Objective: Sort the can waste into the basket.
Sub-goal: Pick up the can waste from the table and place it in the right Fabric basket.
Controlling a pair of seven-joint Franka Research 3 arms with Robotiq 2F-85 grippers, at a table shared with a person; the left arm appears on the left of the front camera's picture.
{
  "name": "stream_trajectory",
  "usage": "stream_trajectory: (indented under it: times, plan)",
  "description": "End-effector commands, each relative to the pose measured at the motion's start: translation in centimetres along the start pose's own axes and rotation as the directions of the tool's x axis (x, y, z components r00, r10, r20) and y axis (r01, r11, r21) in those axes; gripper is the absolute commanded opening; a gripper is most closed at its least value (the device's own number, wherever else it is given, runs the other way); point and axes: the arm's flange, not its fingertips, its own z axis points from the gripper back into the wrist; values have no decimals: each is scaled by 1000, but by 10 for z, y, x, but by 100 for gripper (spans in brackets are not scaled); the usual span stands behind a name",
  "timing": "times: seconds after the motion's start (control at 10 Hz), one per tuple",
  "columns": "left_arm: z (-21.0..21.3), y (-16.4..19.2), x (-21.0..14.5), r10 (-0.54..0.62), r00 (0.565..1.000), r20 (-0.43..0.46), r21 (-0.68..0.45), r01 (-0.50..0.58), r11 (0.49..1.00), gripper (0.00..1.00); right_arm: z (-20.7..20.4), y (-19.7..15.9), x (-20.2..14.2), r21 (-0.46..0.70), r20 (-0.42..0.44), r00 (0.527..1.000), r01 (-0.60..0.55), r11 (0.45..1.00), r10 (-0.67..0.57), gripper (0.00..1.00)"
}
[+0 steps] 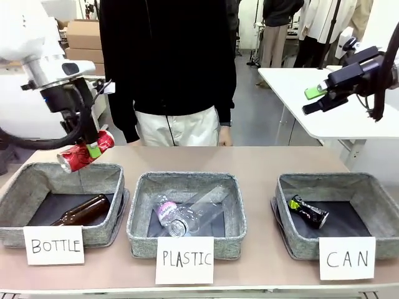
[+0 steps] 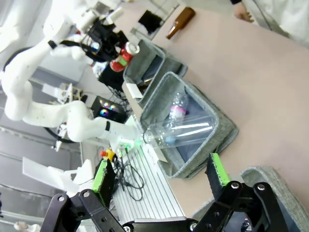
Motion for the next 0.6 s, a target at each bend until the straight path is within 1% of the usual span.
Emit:
stream_trajectory:
  times: [0.0,0.2,0.3,0.4,0.5]
  plan:
    - [25,28,42,85,996,34,5,-86,996,0,-2,3,0,-14,4,1000,17,1000,-17,99]
    - [25,28,42,85,996,34,5,-86,996,0,-2,3,0,-14,4,1000,17,1000,-17,99]
    - [14,19,23,50,998,28,4,-50,999,45,0,0,0,0,-1,1000,0,1000,0,99]
    - [9,15,83,-83,991,106,40,79,996,45,9,22,8,-64,-11,996,-88,994,88,99]
    - [16,-17,138,-255,963,88,110,245,963,45,24,29,-2,-147,15,997,-72,986,75,99]
